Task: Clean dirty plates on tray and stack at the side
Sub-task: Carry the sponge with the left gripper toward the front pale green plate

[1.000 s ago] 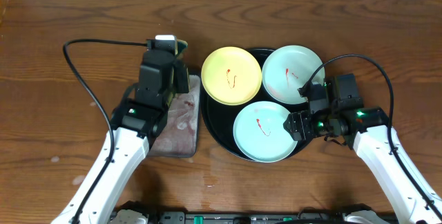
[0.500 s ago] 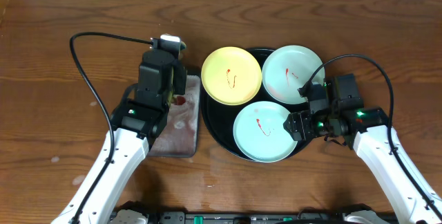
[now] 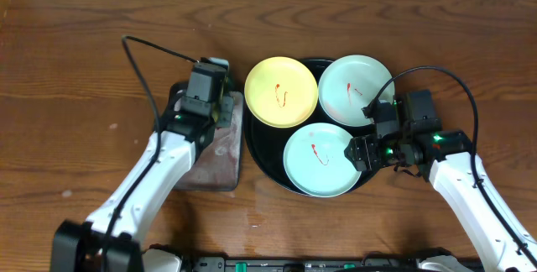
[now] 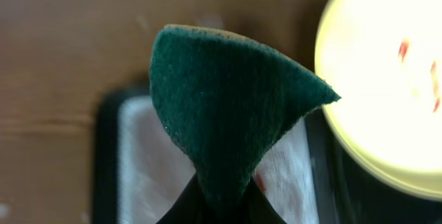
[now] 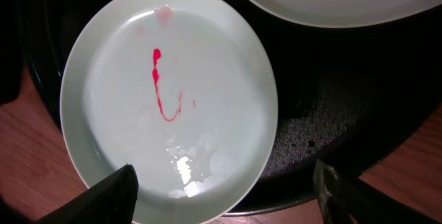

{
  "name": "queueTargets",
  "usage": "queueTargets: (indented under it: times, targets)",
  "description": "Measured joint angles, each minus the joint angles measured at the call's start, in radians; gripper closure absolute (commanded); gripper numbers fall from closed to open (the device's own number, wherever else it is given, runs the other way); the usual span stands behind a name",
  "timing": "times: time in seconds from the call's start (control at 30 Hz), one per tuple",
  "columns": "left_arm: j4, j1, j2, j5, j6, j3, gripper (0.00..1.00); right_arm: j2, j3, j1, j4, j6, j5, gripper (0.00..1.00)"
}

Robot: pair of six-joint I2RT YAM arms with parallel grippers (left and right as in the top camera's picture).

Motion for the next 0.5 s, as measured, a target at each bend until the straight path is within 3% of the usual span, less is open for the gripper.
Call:
queueTargets:
  times: [0.27, 0.5]
  targets:
    - [-0.038, 0.000, 0.098, 0.116, 0.017, 0.018, 0.92, 0.000, 0.000, 0.000, -0.007, 0.000, 0.000, 0.21]
    - [-0.116, -0.005, 0.097, 0.296, 0.018, 0.169, 0.92, 0.000, 0.000, 0.000, -0.008, 0.000, 0.000, 0.22]
